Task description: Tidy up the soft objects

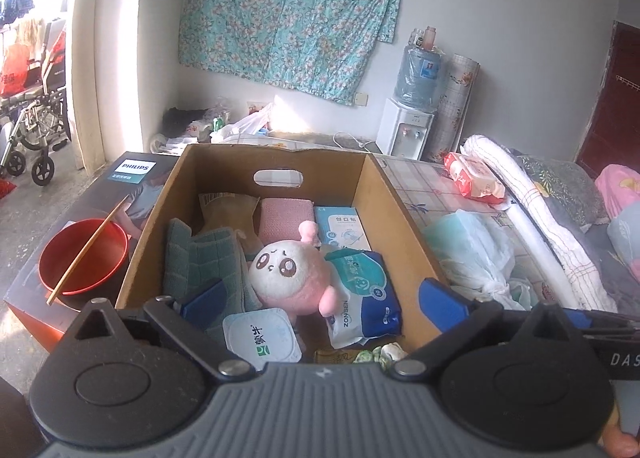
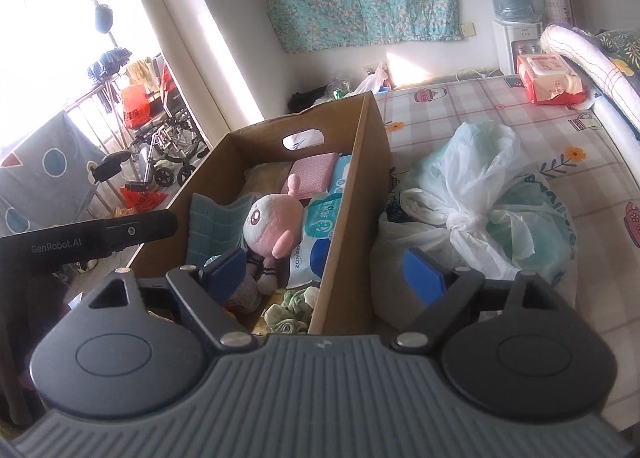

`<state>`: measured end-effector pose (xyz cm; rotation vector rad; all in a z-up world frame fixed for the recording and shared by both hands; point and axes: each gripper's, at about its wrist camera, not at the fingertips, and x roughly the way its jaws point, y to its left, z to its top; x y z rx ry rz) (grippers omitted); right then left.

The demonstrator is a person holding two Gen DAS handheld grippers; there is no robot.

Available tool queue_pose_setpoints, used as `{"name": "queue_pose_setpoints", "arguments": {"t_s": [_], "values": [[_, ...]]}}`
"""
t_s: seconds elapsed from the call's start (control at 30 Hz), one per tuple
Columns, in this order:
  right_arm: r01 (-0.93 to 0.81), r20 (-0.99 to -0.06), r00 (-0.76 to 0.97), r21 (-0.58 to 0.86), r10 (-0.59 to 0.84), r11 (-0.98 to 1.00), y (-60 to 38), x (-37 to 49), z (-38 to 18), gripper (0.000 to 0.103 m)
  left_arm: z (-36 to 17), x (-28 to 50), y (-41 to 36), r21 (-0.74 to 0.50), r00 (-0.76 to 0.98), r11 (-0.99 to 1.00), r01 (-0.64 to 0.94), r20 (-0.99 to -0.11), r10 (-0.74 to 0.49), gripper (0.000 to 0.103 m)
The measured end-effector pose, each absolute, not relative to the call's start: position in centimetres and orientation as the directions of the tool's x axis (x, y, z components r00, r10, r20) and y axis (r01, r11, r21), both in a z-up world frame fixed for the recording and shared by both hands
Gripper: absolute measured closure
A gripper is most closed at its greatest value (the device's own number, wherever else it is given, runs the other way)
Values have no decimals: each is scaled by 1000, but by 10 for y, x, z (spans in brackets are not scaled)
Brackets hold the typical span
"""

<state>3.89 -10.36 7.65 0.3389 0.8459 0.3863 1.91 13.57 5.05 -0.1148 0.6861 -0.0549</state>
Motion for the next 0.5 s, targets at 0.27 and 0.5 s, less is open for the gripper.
{"name": "queue_pose_setpoints", "arguments": {"t_s": [0.27, 0.5], "values": [[-128, -638, 675, 393, 370, 910, -128, 16, 81, 1, 57, 4, 117, -114, 768, 993, 10, -636, -81, 0], [-98, -642, 693, 367, 328, 925, -139, 8, 82, 1, 65, -16, 97, -36, 787, 999, -23, -617, -4, 0]]}}
